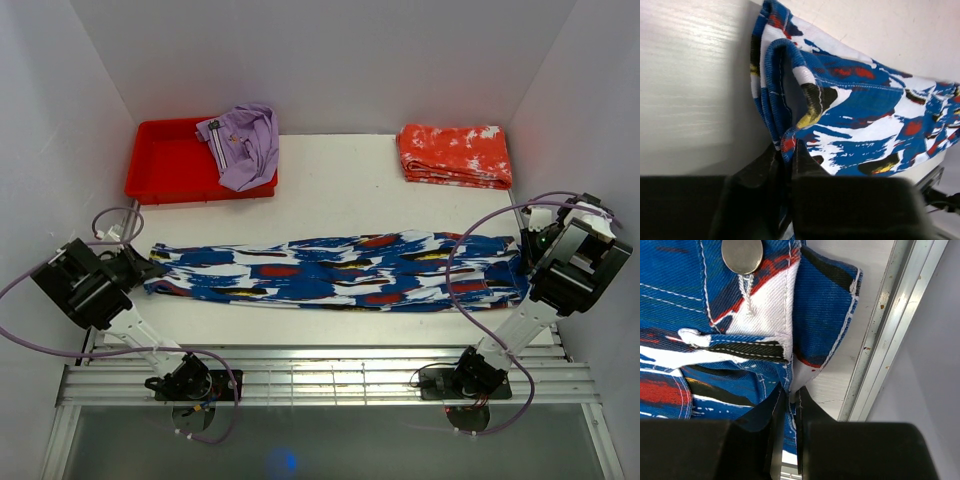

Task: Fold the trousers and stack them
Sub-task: Fold the trousers

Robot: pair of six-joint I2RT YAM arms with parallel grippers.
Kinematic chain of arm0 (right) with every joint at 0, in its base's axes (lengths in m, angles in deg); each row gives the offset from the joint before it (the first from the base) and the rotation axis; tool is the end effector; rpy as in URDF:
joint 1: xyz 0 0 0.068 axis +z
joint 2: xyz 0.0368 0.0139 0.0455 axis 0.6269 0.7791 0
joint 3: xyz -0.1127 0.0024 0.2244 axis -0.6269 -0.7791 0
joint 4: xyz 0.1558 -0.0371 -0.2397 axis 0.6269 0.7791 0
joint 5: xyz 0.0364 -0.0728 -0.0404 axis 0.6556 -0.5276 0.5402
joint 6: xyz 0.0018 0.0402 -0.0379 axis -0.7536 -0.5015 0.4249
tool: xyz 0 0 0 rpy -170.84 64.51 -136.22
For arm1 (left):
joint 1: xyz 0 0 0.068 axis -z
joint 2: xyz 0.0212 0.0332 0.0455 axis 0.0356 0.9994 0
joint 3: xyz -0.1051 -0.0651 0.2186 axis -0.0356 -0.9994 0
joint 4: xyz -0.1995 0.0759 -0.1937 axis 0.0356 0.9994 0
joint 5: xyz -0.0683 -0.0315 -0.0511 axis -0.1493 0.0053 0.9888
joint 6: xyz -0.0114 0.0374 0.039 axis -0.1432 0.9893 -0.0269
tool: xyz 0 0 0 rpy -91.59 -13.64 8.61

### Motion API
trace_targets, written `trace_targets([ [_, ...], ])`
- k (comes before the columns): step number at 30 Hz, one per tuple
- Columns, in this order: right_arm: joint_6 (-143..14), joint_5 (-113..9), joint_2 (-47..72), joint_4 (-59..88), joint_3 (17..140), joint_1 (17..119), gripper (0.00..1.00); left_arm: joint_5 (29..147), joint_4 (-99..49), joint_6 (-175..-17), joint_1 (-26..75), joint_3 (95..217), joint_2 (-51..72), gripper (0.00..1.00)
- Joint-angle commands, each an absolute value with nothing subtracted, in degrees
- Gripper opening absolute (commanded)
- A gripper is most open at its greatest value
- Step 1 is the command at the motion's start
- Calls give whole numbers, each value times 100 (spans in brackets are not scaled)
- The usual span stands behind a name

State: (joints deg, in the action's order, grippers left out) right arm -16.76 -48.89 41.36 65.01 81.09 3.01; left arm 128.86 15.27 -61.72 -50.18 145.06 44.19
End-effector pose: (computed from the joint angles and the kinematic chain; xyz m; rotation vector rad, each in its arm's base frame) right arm 0.3122 -0.2166 0.1390 -0.1487 2.9183 0.0989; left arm 0.2443 0.2300 0.0816 -0.4910 2.3995 -0.8603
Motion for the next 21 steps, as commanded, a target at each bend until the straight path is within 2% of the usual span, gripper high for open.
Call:
trace_targets([
  [1, -1543, -4773, 3989, 6485, 8312, 331, 8, 12407, 1620, -6108, -5055, 14473, 4433, 7],
  [2, -1500, -4720, 3954, 6512, 8304, 331, 8, 12452, 1812, -6091, -5108, 14666, 4223, 0],
  [9, -1403, -3947, 3620, 6740, 7900, 586, 8, 12742, 3342, -5687, -5196, 16290, 3659, 0],
  [13, -1437, -3394, 3506, 6863, 7689, 832, 8, 12830, 3756, -5450, -4916, 16443, 3176, 0],
  [19, -1569, -2971, 3479, 6934, 7513, 1219, 8, 13040, 3757, -5966, -3467, 15838, 2263, 0],
  [21, -1622, -2909, 3479, 6934, 7495, 1342, 8, 13094, 3494, -6572, -2799, 15740, 2103, 0],
])
